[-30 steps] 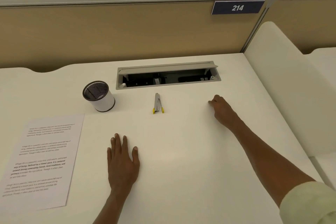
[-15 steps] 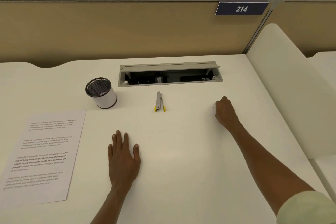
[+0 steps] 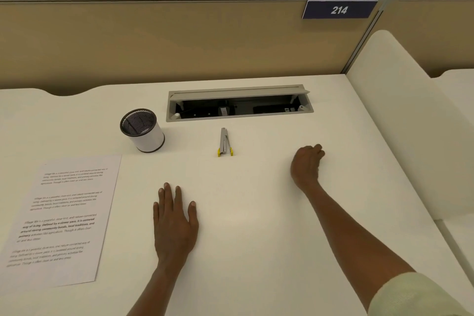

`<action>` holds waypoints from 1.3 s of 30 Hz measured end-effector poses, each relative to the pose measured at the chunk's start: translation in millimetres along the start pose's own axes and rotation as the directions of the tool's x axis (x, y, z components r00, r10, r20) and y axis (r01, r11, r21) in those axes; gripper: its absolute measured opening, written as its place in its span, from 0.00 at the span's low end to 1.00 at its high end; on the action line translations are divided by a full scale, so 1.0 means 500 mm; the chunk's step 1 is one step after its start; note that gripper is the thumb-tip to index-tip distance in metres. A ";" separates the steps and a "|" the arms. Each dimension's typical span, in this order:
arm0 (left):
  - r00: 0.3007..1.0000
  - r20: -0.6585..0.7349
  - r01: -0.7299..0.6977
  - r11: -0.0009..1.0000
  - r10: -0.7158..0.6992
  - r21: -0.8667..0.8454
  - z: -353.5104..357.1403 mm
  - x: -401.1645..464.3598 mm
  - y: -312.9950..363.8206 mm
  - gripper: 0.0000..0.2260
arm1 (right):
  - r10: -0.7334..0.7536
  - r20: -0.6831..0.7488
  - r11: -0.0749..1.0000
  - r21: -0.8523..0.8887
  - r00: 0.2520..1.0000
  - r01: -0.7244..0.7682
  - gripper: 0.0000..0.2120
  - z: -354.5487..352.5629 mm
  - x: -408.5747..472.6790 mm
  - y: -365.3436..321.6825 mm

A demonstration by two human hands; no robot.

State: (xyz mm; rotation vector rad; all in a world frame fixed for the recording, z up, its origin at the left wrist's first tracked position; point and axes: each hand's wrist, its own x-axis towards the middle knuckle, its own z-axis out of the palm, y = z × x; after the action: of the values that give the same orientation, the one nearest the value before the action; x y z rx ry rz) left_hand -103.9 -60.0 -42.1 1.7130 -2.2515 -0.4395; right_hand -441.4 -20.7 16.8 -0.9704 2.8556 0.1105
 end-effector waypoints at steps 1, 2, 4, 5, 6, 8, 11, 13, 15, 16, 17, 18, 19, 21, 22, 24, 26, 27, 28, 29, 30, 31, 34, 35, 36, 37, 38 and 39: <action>1.000 -0.001 0.002 1.000 -0.002 -0.002 0.000 0.000 0.001 0.30 | -0.021 -0.008 0.998 0.064 1.000 0.021 0.31 -0.003 0.002 -0.004; 1.000 -0.004 0.004 1.000 -0.004 -0.004 0.000 -0.001 0.003 0.30 | -0.022 0.003 0.992 0.128 1.000 0.021 0.35 -0.008 0.009 -0.001; 1.000 -0.007 0.006 1.000 -0.006 -0.007 -0.001 -0.001 0.004 0.30 | 0.015 -0.050 0.980 0.200 0.999 -0.005 0.29 0.001 0.032 0.012; 1.000 -0.006 0.005 1.000 -0.005 -0.007 -0.002 -0.001 0.005 0.30 | 0.008 -0.097 0.963 0.270 0.995 0.019 0.21 0.008 0.052 0.032; 1.000 -0.005 0.003 1.000 -0.003 -0.006 -0.002 0.000 0.005 0.30 | -0.030 -0.126 0.955 0.291 0.992 0.066 0.13 0.007 0.067 0.053; 1.000 -0.005 0.003 1.000 -0.003 -0.004 -0.002 0.000 0.004 0.30 | -0.100 -0.128 0.915 0.378 0.987 0.142 0.08 0.003 0.086 0.086; 1.000 -0.015 -0.006 1.000 0.006 -0.003 -0.001 -0.002 0.002 0.30 | -0.294 -0.058 0.900 0.320 0.954 0.297 0.11 0.007 0.092 0.111; 1.000 -0.017 -0.005 1.000 0.004 -0.010 -0.001 -0.003 0.002 0.30 | -0.388 -0.029 0.885 0.267 0.921 0.381 0.10 0.018 0.090 0.122; 1.000 -0.015 0.000 1.000 -0.001 -0.013 -0.001 -0.002 0.004 0.30 | -0.452 -0.027 0.865 0.229 0.892 0.446 0.07 0.023 0.080 0.129; 1.000 -0.016 0.001 1.000 -0.002 -0.014 -0.002 -0.002 0.005 0.30 | -0.454 -0.030 0.865 0.224 0.890 0.449 0.06 0.017 0.069 0.130; 1.000 -0.018 0.000 1.000 0.000 -0.015 -0.002 -0.001 0.005 0.30 | -0.465 -0.064 0.864 0.184 0.883 0.468 0.06 0.013 0.060 0.129; 1.000 -0.020 -0.002 1.000 0.001 -0.016 -0.003 -0.001 0.006 0.30 | -0.472 -0.117 0.864 0.135 0.874 0.484 0.09 0.009 0.053 0.128; 1.000 -0.021 -0.002 1.000 0.002 -0.016 -0.002 -0.002 0.005 0.31 | -0.463 -0.165 0.863 0.140 0.871 0.485 0.11 0.006 0.050 0.125; 1.000 -0.020 -0.002 1.000 0.002 -0.013 -0.003 -0.002 0.004 0.31 | -0.436 -0.170 0.861 0.208 0.884 0.465 0.12 0.010 0.049 0.122; 1.000 -0.019 -0.002 1.000 0.002 -0.011 -0.003 -0.002 0.004 0.31 | -0.430 -0.159 0.860 0.226 0.889 0.457 0.11 0.014 0.056 0.122; 1.000 -0.016 0.000 1.000 0.000 -0.012 -0.003 -0.002 0.005 0.31 | -0.403 -0.130 0.870 0.252 0.906 0.424 0.10 0.014 0.068 0.124; 1.000 -0.012 0.002 1.000 -0.002 -0.008 -0.003 -0.002 0.005 0.31 | -0.439 -0.119 0.869 0.196 0.890 0.455 0.09 0.021 0.084 0.129; 1.000 -0.010 0.001 1.000 -0.001 -0.005 -0.002 -0.002 0.005 0.31 | -0.488 -0.125 0.856 0.121 0.864 0.502 0.08 0.024 0.089 0.130; 1.000 -0.009 0.000 1.000 0.000 -0.003 -0.002 -0.002 0.005 0.31 | -0.514 -0.139 0.847 0.073 0.846 0.527 0.06 0.027 0.093 0.132; 1.000 -0.008 0.000 1.000 0.000 -0.002 -0.002 -0.002 0.004 0.31 | -0.527 -0.152 0.839 0.065 0.836 0.540 0.06 0.029 0.094 0.132; 1.000 -0.007 -0.001 1.000 0.001 -0.002 -0.002 -0.002 0.004 0.31 | -0.536 -0.176 0.829 0.071 0.825 0.554 0.06 0.032 0.097 0.133; 1.000 -0.008 -0.002 1.000 0.002 -0.002 -0.002 -0.002 0.004 0.31 | -0.531 -0.197 0.825 0.101 0.824 0.556 0.07 0.029 0.098 0.134; 1.000 -0.010 -0.004 1.000 0.004 -0.003 -0.002 -0.001 0.003 0.31 | -0.446 -0.273 0.820 0.258 0.852 0.512 0.08 0.018 0.105 0.134; 1.000 -0.011 -0.003 1.000 0.003 -0.005 -0.002 -0.001 0.003 0.31 | -0.376 -0.286 0.808 0.364 0.881 0.463 0.09 0.013 0.105 0.134; 1.000 -0.010 -0.004 1.000 0.004 -0.006 -0.003 -0.002 0.004 0.31 | -0.285 -0.267 0.779 0.496 0.921 0.385 0.09 0.008 0.102 0.134; 1.000 -0.010 -0.005 1.000 0.005 -0.008 -0.003 -0.002 0.004 0.31 | -0.181 -0.210 0.730 0.626 0.961 0.274 0.09 0.005 0.101 0.135; 1.000 -0.011 -0.006 1.000 0.006 -0.009 -0.003 -0.002 0.004 0.31 | -0.085 -0.128 0.654 0.741 0.988 0.152 0.08 0.005 0.099 0.137; 1.000 -0.011 -0.007 1.000 0.007 -0.009 -0.003 -0.002 0.004 0.31 | -0.013 -0.040 0.550 0.834 0.999 0.041 0.07 0.004 0.096 0.138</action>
State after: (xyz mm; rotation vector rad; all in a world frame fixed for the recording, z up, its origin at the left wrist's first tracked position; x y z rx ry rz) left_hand -104.8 -58.6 -40.2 1.6986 -2.2443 -0.4373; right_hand -520.8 5.2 10.1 -0.7524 2.3694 -1.1809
